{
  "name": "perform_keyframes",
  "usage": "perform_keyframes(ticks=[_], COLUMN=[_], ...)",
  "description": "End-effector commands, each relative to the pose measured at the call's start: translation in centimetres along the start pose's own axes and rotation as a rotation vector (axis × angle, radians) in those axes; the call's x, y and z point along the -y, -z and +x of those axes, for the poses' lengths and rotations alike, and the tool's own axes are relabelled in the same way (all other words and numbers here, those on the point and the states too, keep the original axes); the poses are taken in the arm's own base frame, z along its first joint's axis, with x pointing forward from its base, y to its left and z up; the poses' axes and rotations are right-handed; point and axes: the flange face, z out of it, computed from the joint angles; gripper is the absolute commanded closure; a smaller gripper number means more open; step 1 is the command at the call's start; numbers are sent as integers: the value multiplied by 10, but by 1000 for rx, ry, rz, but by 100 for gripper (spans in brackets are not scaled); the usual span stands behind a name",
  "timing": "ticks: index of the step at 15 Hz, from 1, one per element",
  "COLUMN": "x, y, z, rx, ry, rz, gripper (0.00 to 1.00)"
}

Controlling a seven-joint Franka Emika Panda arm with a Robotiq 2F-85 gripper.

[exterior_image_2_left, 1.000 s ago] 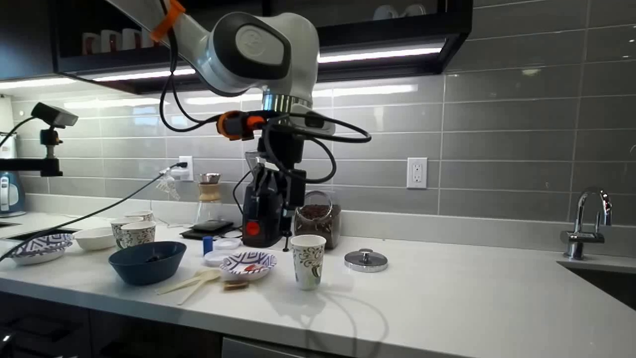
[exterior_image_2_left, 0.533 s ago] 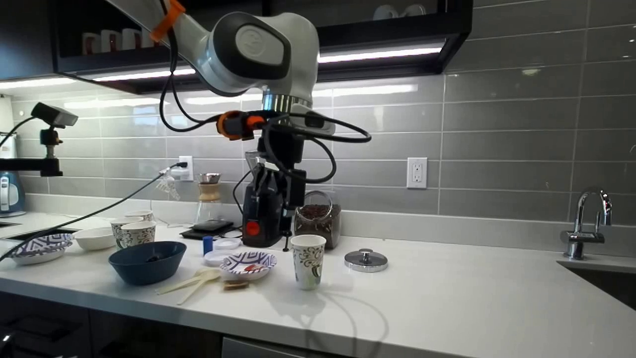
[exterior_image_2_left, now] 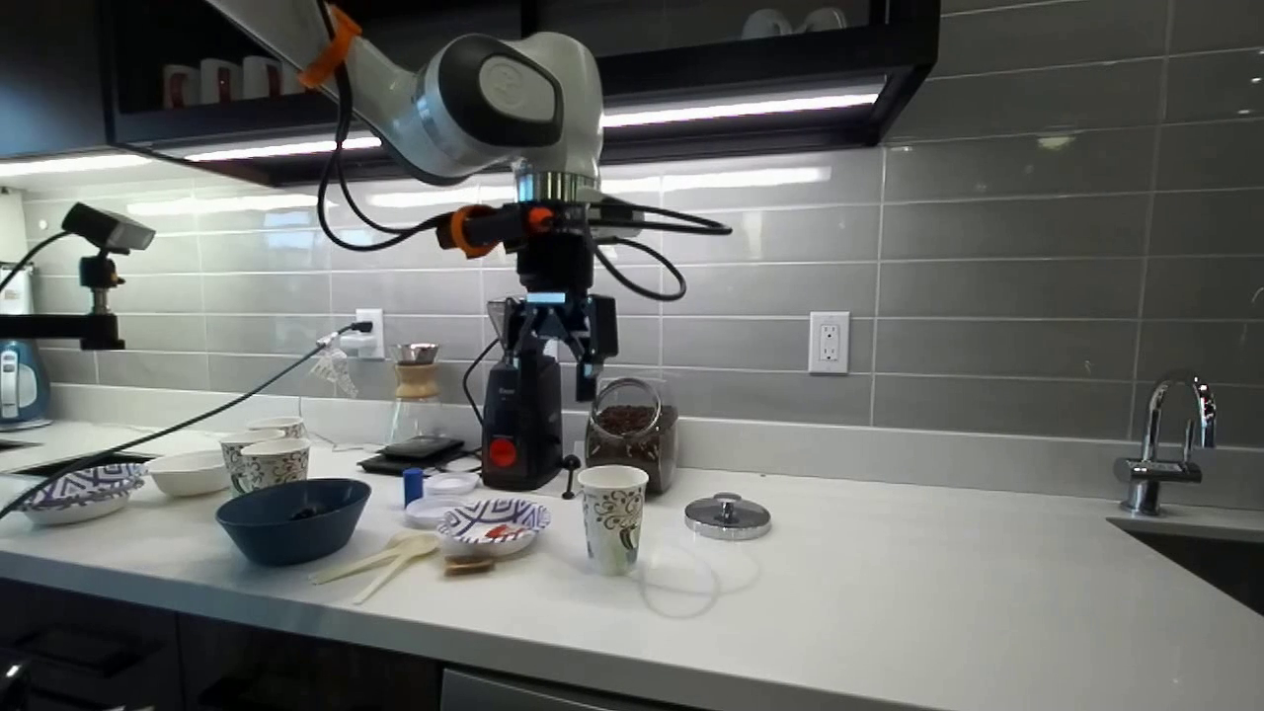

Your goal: Use the silver spoon to remove some contents from the glass container and put them in the coffee cup

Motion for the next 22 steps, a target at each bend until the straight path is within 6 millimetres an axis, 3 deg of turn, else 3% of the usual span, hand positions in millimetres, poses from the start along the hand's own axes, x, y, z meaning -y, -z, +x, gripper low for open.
perform_keyframes(ticks=[1,3,7,10,11,16,22], x=[34,47,60,57,59,58,63], y=[18,20,5,-12,-6,-20,-55], z=[50,72,111,136,116,141,172], rx=[-62,-114,-226,-318,-280,-354,-403], ry=[177,276,460,403,400,381,93], rz=[-73,-99,-99,21,-44,12,157], gripper=[0,0,0,0,0,0,0])
